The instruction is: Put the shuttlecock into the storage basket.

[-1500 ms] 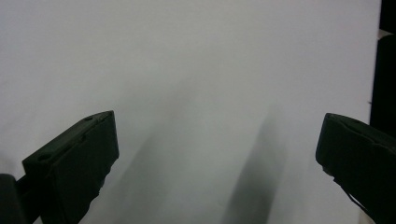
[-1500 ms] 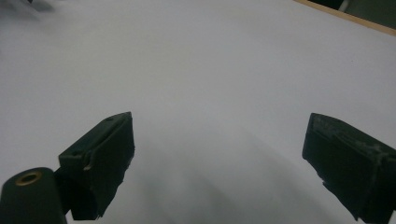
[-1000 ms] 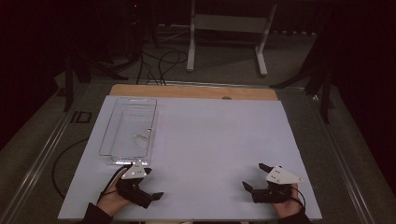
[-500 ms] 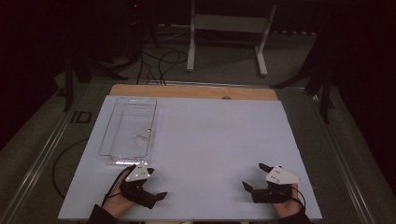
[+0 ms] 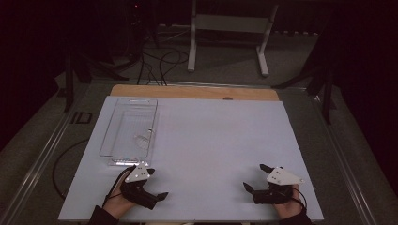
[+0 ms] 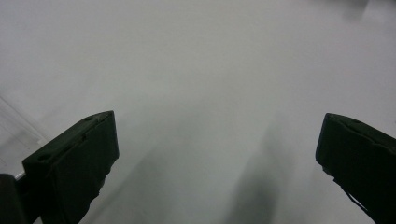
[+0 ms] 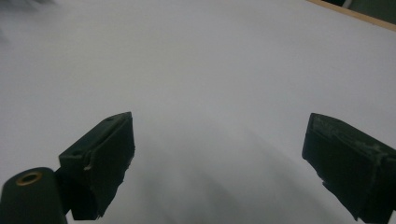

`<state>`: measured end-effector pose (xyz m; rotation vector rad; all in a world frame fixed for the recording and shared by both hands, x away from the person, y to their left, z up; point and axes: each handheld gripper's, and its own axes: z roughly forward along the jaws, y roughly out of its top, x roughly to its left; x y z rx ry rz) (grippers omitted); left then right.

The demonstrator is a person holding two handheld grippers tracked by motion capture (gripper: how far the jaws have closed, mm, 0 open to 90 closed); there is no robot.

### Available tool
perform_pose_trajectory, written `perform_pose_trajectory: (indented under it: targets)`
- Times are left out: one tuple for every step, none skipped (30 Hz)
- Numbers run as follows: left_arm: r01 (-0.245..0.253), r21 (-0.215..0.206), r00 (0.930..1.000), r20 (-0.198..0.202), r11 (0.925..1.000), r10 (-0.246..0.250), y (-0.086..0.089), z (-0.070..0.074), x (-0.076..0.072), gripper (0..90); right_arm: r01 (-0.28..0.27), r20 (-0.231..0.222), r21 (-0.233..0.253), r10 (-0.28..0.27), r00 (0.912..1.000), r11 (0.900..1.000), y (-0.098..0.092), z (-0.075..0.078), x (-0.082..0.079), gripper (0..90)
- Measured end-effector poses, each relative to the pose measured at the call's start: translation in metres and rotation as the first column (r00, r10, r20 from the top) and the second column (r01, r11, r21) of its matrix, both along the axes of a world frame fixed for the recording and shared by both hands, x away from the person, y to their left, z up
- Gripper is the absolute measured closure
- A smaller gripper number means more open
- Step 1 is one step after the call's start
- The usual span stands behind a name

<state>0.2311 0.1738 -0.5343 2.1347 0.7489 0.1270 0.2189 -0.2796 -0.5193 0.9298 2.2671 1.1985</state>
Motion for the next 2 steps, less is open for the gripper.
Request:
perform_pose_trajectory:
  targets:
    - [0.002,-0.003,1.0,0.0,1.0,-0.002,0.0001,0.0001,0.0,0.4,0.001,-0.001,0.0,-0.001,1.0,1.0,0.0001,0.0,-0.0001,9.2]
    - [0.002,-0.004,1.0,-0.001,1.0,-0.002,0.0,0.0001,0.0,0.4,0.0,-0.001,0.0,0.0,1.0,1.0,0.0,0.0,0.0,9.2]
